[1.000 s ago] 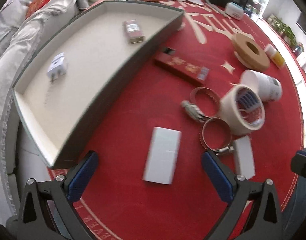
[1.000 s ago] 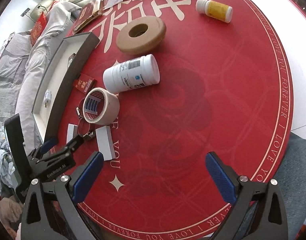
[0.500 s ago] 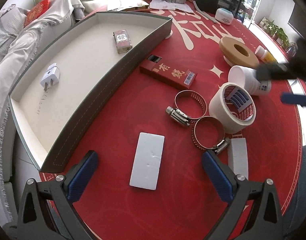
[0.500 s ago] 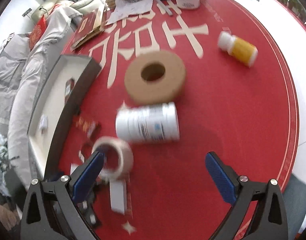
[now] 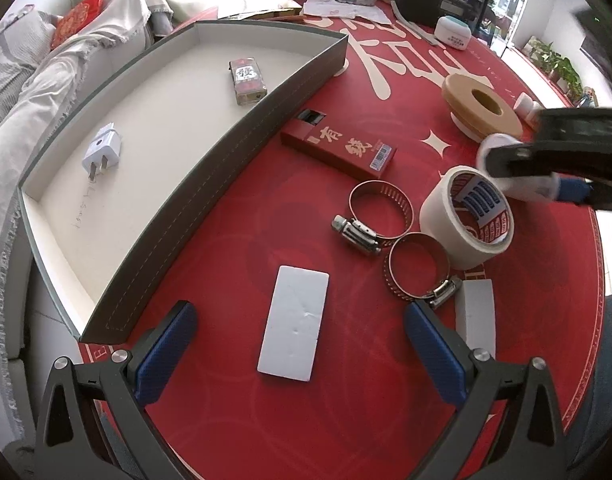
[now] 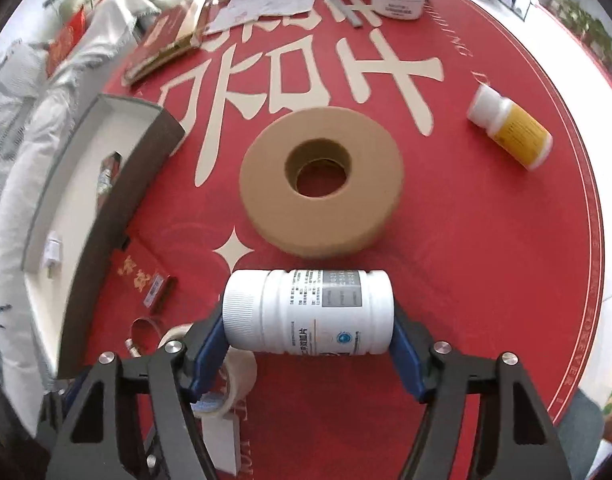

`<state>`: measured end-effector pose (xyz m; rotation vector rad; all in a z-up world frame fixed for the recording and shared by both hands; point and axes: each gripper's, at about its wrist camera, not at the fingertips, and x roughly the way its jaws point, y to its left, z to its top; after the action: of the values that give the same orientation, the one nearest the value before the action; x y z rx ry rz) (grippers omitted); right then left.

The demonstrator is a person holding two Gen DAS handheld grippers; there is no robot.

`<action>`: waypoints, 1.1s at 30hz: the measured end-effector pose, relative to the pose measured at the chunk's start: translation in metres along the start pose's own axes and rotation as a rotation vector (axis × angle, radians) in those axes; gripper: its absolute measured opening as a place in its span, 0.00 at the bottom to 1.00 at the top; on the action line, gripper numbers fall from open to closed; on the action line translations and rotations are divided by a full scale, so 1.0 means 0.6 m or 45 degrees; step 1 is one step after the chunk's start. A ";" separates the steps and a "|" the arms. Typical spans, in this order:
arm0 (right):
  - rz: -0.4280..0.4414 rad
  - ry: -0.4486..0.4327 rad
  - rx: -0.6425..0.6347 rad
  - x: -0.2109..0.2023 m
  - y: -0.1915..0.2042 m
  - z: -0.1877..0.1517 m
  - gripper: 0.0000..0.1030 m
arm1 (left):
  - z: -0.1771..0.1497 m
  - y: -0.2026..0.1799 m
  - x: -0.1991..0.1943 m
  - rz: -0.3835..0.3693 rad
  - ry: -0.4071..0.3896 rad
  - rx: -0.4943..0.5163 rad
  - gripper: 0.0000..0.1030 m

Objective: Organize rigid objects
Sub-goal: 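Grasp the white pill bottle with the right tool while the left tool grasps the white power bank, then lift the power bank and pill bottle off the mat in both tools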

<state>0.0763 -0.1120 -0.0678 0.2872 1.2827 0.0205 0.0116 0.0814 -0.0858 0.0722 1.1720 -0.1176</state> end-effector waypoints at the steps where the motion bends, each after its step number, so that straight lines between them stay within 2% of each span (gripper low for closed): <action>1: 0.017 -0.006 0.015 -0.010 -0.009 -0.005 0.70 | 0.001 -0.002 -0.001 -0.002 0.006 0.003 0.96; 2: 0.027 -0.015 0.022 -0.020 -0.015 -0.012 0.70 | 0.001 -0.007 -0.004 -0.012 0.008 0.019 0.90; 4: 0.046 -0.042 0.038 -0.043 -0.029 -0.028 0.70 | 0.000 -0.017 -0.012 -0.027 -0.004 0.054 0.72; 5: 0.055 -0.052 0.044 -0.051 -0.034 -0.034 0.70 | -0.001 -0.023 -0.019 -0.037 -0.015 0.080 0.50; 6: 0.069 -0.062 0.051 -0.062 -0.039 -0.042 0.70 | -0.002 -0.027 -0.022 -0.045 -0.019 0.097 0.23; 9: 0.103 -0.091 0.037 -0.089 -0.042 -0.062 0.70 | 0.000 -0.022 -0.025 -0.071 0.015 0.089 0.23; 14: 0.150 -0.089 0.031 -0.108 -0.037 -0.095 0.70 | -0.006 0.008 -0.045 -0.178 0.072 -0.099 0.23; 20: 0.178 -0.033 0.030 -0.108 -0.029 -0.144 0.70 | -0.012 -0.017 -0.097 -0.184 0.012 -0.093 0.23; 26: 0.152 -0.051 -0.012 -0.123 -0.015 -0.169 0.70 | -0.018 -0.050 -0.135 -0.111 -0.069 -0.038 0.24; 33: 0.078 -0.133 -0.060 -0.152 -0.003 -0.185 0.70 | -0.026 -0.051 -0.168 -0.018 -0.165 -0.033 0.24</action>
<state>-0.0553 -0.1074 -0.0103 0.2836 1.1680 0.0872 -0.0454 0.0583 0.0015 0.0326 1.0449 -0.1179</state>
